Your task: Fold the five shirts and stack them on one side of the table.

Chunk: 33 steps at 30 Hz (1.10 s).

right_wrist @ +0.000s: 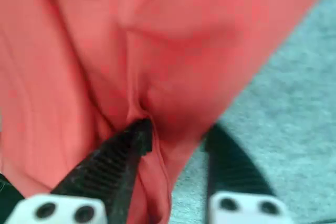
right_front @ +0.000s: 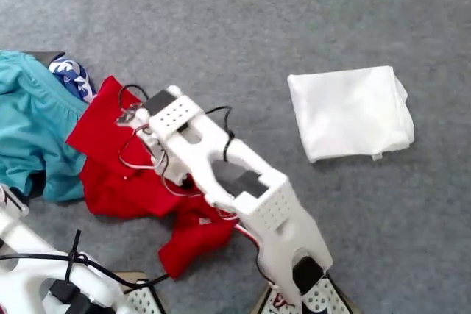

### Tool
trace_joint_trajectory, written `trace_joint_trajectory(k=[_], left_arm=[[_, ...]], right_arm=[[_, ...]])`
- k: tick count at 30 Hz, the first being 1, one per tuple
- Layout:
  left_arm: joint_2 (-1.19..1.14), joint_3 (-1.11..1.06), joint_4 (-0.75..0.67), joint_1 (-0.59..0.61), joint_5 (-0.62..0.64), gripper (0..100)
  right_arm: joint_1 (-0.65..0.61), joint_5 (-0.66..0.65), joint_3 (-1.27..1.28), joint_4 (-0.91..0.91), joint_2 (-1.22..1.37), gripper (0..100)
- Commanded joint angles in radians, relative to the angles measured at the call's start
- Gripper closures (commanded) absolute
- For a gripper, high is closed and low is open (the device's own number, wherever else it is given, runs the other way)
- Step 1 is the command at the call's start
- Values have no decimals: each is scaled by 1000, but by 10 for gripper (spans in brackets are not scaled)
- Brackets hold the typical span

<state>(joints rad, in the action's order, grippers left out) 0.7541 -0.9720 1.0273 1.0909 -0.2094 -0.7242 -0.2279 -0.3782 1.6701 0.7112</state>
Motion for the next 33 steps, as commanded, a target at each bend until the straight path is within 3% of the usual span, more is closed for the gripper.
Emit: trace_joint_trajectory(k=[1,8,18,24,29,33], left_arm=[[12,5,-15,-13,5,780],[11,-8,-17,-16,5,780],[12,-85,-75,-71,5,780],[11,-87,-109,-79,6,780],[11,-88,-109,-79,8,780],[11,-88,-107,-79,6,780]], right_arm=[[101,5,-48,55,-67,985],[347,-5,21,89,-263,983],[617,-80,519,34,-555,983],[621,-207,789,89,-789,980],[606,-267,799,91,-981,973],[529,-373,785,95,-1110,858]])
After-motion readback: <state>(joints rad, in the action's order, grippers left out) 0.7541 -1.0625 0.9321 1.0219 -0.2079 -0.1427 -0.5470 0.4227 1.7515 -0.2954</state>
